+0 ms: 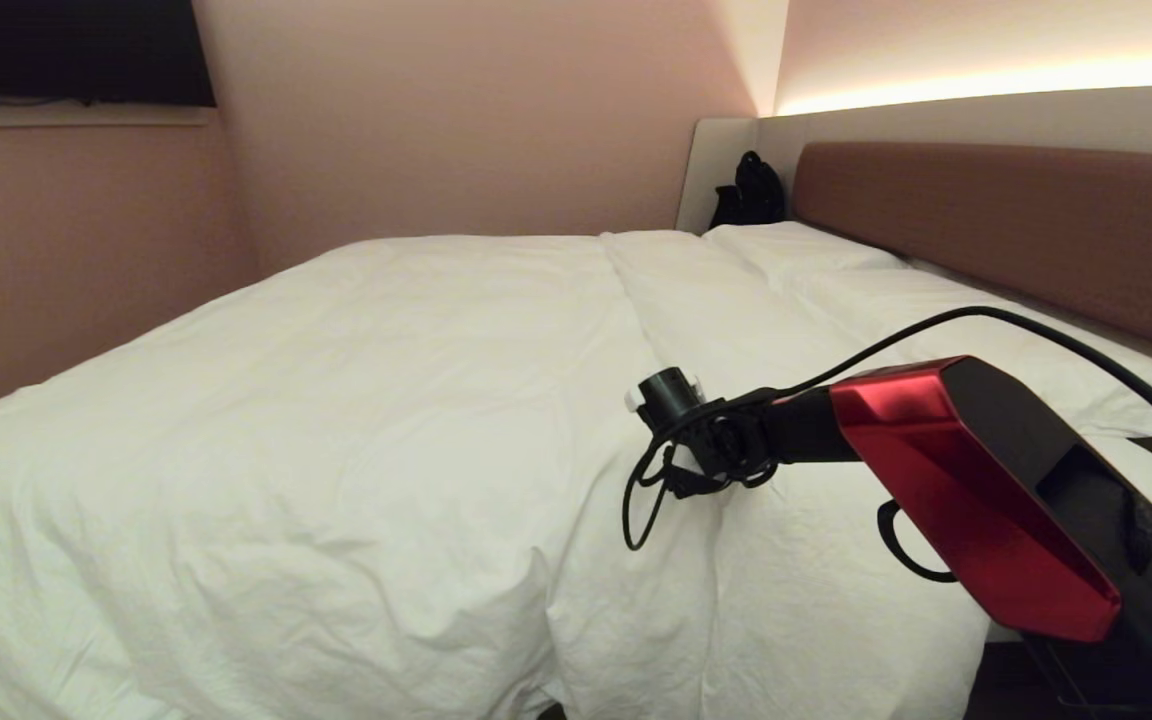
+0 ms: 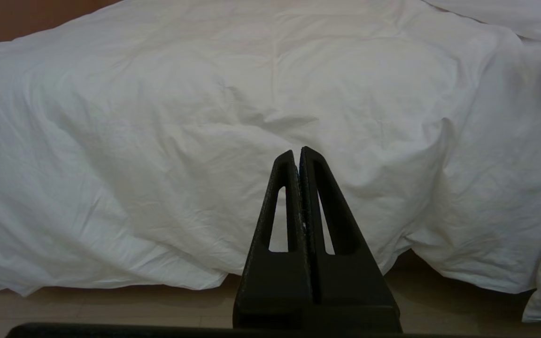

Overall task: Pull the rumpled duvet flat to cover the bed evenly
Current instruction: Flatten the corners of the folded blanket

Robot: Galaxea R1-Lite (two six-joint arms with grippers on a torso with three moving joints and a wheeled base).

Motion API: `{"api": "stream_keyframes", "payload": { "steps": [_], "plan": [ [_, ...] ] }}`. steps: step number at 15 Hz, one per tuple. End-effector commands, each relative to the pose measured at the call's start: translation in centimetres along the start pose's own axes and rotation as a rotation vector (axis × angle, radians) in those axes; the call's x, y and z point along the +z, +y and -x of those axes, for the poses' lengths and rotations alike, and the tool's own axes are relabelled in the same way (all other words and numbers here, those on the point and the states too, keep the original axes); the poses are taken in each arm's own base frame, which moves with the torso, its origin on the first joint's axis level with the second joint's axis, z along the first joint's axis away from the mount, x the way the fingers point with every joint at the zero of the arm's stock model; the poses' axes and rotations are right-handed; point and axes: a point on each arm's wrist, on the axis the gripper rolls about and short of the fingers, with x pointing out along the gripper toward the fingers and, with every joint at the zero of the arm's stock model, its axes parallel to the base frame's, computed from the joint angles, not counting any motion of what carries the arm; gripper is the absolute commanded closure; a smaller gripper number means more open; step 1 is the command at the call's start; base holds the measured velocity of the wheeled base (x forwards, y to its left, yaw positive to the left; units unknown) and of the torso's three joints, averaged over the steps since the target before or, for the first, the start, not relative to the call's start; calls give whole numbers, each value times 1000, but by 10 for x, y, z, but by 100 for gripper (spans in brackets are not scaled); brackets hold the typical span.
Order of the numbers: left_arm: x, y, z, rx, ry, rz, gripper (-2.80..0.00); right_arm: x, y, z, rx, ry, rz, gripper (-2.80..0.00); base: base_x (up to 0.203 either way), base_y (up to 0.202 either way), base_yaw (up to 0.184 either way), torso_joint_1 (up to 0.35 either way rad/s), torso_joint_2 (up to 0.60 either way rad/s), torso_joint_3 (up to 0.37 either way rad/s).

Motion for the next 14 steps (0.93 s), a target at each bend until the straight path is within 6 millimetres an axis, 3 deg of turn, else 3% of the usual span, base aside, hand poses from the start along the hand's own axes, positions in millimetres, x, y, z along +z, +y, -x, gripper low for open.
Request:
{"api": "stream_keyframes", "payload": {
  "steps": [1, 4, 14],
  "plan": [
    [0, 0, 0, 0, -1, 0, 0, 4, 2, 12, -33, -29, -1, -280, 0, 0, 0, 0, 0, 0],
    [0, 0, 0, 0, -1, 0, 0, 5, 7, 21, -58, -51, 8, -280, 0, 0, 0, 0, 0, 0],
    [0, 0, 0, 0, -1, 0, 0, 1, 7, 12, -127, -38, 27, -280, 0, 0, 0, 0, 0, 0]
  ]
}}
